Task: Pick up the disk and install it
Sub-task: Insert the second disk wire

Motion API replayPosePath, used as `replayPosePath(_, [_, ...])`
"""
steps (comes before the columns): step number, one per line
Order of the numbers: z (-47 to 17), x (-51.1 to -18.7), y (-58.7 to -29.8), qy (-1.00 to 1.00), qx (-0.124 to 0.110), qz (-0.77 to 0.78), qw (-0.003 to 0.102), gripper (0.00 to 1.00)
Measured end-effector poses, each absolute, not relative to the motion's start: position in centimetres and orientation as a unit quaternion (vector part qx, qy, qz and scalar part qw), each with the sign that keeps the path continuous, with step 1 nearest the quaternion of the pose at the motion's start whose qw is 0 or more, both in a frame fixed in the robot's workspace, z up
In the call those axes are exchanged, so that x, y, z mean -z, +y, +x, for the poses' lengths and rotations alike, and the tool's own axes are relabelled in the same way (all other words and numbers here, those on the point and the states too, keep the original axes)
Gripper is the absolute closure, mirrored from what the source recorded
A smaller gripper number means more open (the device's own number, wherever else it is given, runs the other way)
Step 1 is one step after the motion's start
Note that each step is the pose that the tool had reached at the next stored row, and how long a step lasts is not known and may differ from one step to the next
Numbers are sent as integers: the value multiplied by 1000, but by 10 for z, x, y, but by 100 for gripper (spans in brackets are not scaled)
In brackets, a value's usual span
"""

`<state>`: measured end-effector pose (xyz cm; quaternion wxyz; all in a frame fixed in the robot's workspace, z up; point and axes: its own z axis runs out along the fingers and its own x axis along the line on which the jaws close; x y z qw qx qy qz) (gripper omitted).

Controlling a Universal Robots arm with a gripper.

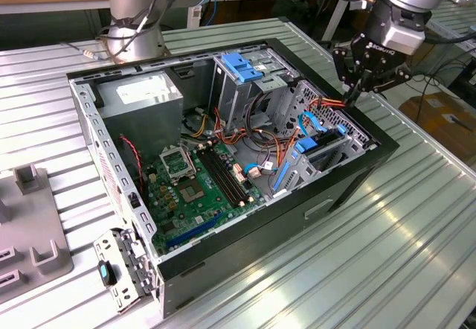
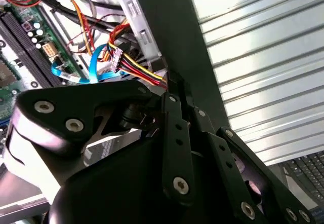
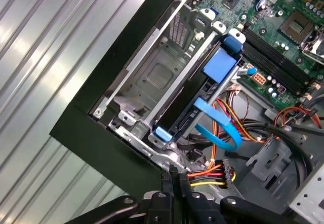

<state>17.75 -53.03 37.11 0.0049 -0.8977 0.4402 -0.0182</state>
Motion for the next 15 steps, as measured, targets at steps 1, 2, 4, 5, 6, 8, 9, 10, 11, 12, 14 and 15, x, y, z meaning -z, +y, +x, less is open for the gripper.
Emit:
replayPosePath(1, [174, -371, -530, 440, 18, -898, 5, 84])
replayPosePath(2, [170, -371, -530, 441, 18, -898, 5, 84])
replayPosePath(4, [166, -371, -531, 441, 18, -897, 5, 84])
replayPosePath(5, [165, -371, -531, 442, 18, -897, 5, 84])
replayPosePath(6, [163, -371, -531, 443, 18, -896, 5, 84])
replayPosePath(8, [162, -370, -531, 446, 18, -895, 5, 84])
replayPosePath(9, [162, -370, -531, 452, 18, -892, 4, 84])
replayPosePath(10, [162, -369, -531, 457, 19, -889, 4, 84])
replayPosePath(11, [162, -369, -531, 462, 19, -887, 4, 84])
replayPosePath(12, [162, -368, -531, 467, 19, -884, 4, 84])
replayPosePath(14, [162, -367, -531, 478, 19, -878, 3, 84])
replayPosePath(15, [162, -367, -531, 484, 19, -875, 3, 84])
